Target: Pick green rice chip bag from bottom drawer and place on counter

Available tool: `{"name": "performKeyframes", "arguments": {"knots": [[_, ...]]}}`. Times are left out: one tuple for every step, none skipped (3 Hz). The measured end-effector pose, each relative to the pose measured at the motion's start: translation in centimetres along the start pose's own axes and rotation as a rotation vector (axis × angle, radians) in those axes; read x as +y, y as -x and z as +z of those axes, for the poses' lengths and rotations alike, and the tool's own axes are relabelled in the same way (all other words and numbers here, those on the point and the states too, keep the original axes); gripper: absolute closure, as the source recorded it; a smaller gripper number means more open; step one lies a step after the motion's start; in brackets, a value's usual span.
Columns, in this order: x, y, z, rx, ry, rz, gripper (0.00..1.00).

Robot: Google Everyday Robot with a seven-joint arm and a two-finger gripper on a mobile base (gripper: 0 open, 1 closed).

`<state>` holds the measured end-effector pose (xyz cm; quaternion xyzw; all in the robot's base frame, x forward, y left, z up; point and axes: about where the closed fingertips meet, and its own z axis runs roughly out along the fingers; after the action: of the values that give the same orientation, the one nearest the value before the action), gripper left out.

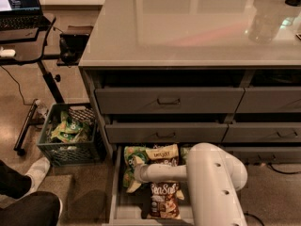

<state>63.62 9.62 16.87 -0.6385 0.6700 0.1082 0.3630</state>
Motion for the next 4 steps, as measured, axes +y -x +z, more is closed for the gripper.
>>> {"name": "performKeyframes", "arguments": {"knots": [[0.4,-1.0,0.9,0.019,-0.002,-0.015,0.00],[0.9,-2.5,1.8,0.047,0.000,-0.027,0.00],[0.9,-2.5,1.8,0.048,0.000,-0.028,0.19],[0.9,-2.5,1.8,0.048,0.000,-0.028,0.42]]}}
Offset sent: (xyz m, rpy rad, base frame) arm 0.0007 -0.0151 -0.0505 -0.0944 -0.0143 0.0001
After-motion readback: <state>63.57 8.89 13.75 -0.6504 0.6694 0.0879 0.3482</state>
